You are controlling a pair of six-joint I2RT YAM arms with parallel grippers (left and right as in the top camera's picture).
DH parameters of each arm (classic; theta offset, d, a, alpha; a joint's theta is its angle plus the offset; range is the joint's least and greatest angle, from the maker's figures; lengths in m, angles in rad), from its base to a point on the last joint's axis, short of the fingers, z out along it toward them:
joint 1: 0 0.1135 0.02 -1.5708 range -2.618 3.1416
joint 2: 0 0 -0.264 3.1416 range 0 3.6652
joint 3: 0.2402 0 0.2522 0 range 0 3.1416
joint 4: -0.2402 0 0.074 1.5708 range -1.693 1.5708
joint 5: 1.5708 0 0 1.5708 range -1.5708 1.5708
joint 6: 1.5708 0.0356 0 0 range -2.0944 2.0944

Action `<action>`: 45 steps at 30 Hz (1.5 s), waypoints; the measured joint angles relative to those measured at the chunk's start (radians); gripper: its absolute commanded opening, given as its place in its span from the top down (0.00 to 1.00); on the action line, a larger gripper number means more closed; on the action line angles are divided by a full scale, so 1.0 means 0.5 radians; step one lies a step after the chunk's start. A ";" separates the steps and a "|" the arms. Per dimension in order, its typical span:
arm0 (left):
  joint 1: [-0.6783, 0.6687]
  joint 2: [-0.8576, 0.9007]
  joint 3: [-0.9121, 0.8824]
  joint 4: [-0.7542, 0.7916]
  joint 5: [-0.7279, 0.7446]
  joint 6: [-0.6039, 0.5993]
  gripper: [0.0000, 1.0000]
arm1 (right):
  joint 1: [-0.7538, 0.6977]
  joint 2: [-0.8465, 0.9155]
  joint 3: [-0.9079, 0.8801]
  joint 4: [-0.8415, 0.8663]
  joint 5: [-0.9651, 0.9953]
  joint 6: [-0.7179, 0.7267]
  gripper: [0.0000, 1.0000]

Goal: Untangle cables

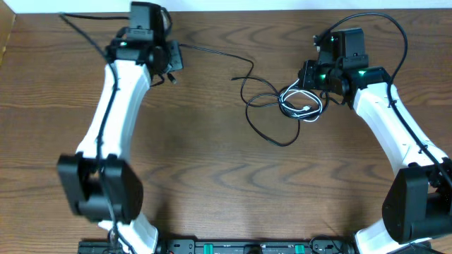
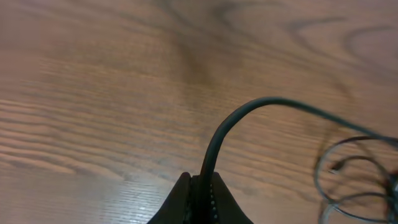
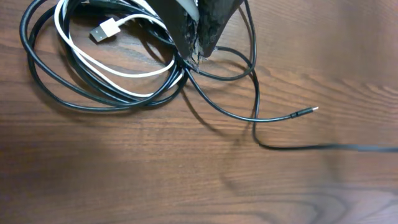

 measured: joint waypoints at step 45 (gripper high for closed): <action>-0.056 -0.995 -0.002 -0.639 1.431 1.267 0.93 | 0.003 0.000 0.000 -0.005 -0.016 -0.063 0.73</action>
